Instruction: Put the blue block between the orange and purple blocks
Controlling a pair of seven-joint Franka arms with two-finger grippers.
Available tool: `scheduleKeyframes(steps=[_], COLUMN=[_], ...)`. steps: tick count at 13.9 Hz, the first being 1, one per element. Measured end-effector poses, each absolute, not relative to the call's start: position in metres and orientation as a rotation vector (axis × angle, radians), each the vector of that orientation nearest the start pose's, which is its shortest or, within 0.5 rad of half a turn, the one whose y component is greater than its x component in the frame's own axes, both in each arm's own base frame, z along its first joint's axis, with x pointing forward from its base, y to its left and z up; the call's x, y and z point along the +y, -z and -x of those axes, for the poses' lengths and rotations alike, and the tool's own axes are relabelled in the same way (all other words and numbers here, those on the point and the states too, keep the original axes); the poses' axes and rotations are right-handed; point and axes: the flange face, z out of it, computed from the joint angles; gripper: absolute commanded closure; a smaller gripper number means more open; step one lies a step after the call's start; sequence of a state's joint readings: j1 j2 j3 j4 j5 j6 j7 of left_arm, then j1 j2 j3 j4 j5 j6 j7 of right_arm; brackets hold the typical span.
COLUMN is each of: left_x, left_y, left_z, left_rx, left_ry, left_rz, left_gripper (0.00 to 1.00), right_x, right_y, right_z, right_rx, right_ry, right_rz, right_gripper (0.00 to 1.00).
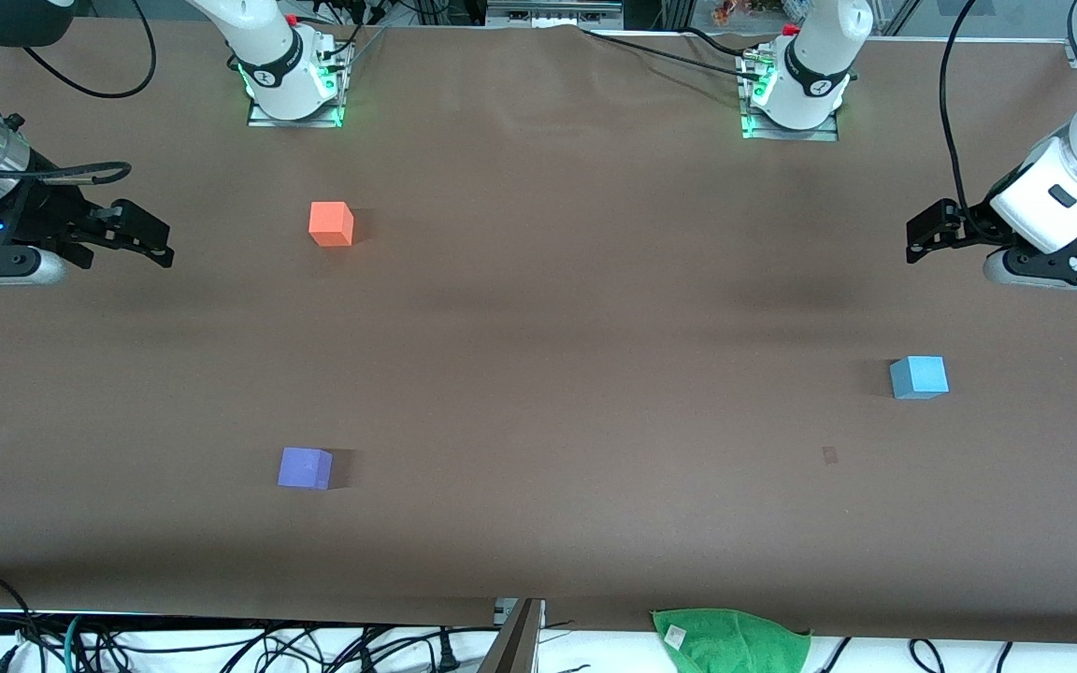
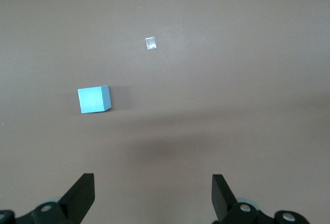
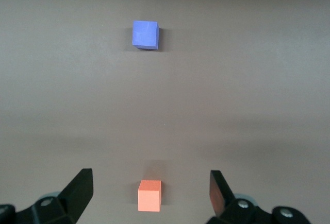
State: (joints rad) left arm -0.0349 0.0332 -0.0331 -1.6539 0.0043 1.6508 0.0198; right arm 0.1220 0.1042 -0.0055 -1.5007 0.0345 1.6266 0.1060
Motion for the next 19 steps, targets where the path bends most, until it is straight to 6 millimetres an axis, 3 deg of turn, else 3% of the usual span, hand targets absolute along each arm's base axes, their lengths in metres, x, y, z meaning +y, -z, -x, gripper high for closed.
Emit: scheduleKeyframes(steps=[19], left_x=[-0.0370], left_y=[-0.5713], left_z=[-0.5627], left_rx=[0.136], left_ry=[-0.113], left_rz=[3.132], left_gripper=[0.00], right_x=[0.0724], right_y=[-0.6030], right_z=[-0.5873], right_rx=[-0.014], right_ry=[0.027], right_rz=[3.105], right_gripper=[0.00])
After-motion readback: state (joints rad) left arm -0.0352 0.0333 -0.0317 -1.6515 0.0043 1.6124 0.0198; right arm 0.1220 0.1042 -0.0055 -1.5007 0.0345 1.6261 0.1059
